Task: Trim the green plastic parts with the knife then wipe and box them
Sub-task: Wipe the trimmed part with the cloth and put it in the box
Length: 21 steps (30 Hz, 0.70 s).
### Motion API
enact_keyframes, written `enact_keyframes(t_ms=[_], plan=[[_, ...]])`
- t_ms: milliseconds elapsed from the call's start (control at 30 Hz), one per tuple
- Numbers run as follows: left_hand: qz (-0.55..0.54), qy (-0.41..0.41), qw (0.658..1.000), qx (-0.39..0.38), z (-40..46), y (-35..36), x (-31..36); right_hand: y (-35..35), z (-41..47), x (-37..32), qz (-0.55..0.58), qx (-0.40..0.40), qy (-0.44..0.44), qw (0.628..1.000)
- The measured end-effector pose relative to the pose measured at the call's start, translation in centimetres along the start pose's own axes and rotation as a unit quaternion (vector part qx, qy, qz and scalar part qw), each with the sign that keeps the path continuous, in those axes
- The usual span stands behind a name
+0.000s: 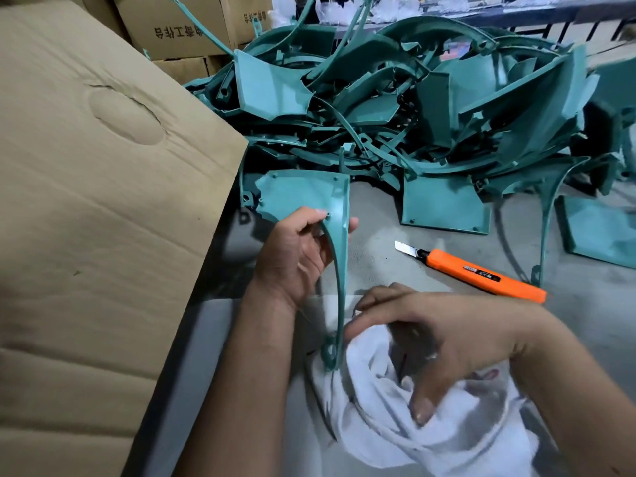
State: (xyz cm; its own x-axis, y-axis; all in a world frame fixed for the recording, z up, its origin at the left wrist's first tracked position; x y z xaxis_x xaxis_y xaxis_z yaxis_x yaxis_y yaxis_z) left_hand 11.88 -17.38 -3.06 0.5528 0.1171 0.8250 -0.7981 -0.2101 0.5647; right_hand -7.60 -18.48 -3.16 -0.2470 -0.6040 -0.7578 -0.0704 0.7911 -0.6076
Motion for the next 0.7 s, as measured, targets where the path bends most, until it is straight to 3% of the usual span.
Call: enact_keyframes(t_ms=[100,200,333,433,500,567,633,700], plan=[[0.006,-0.008,1.000,0.009,0.1,-0.2,-0.1,0.5,1.0,-0.2,-0.088,0.072,-0.011,0.993],[0.012,-0.026,0.999,0.024,0.0,-0.1,-0.1,0.0,1.0,0.2,-0.067,0.137,-0.007,0.988],[0.026,-0.043,0.998,0.025,-0.3,0.5,0.0,-2.8,-0.3,1.8,-0.026,0.337,0.033,0.941],[0.053,-0.036,0.998,-0.002,-0.6,1.1,-0.1,-3.8,-0.7,3.5,0.043,0.473,0.089,0.875],[0.040,-0.045,0.998,-0.015,-0.8,1.8,-0.5,-3.5,-0.5,4.1,0.179,0.523,0.105,0.827],[0.039,-0.053,0.998,0.003,-0.6,2.1,-0.8,-2.6,0.1,4.1,0.387,0.523,0.070,0.756],[0.075,-0.054,0.993,0.071,-0.5,1.8,-1.1,-1.6,1.1,3.2,0.571,0.482,-0.004,0.664],[0.147,-0.066,0.978,0.130,-0.7,1.6,-1.2,-0.9,2.1,2.6,0.672,0.443,-0.053,0.591]])
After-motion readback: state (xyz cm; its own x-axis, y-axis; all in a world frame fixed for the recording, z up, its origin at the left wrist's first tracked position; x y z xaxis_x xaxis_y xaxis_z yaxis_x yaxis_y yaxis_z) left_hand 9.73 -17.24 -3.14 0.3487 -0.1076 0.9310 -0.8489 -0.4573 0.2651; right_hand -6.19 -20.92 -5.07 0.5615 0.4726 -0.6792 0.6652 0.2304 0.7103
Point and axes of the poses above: each hand's wrist, its own z-axis towards the middle knuckle, its own y-axis out of the palm, x = y × z, the point moved 4 cm from there along z, towards the middle knuckle, and after that the axes turned 2 degrees about -y, right-handed, at the moved point
